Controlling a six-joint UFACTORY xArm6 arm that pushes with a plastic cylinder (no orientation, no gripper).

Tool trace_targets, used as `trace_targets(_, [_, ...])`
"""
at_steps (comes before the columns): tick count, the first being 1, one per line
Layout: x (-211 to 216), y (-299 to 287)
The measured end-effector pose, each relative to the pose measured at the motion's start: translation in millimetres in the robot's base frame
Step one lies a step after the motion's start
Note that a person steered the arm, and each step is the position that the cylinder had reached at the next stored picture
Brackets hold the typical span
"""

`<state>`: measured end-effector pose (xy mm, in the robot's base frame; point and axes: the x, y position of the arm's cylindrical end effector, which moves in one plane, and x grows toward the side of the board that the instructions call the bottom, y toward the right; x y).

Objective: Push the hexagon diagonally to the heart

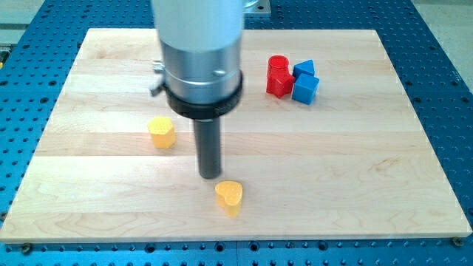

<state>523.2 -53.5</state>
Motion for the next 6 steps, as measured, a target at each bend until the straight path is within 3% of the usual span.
trace_targets(2, [-5.9, -113.7])
trace_targets(4, [-84.8, -91.0])
trace_targets(6, [-37.0, -37.4])
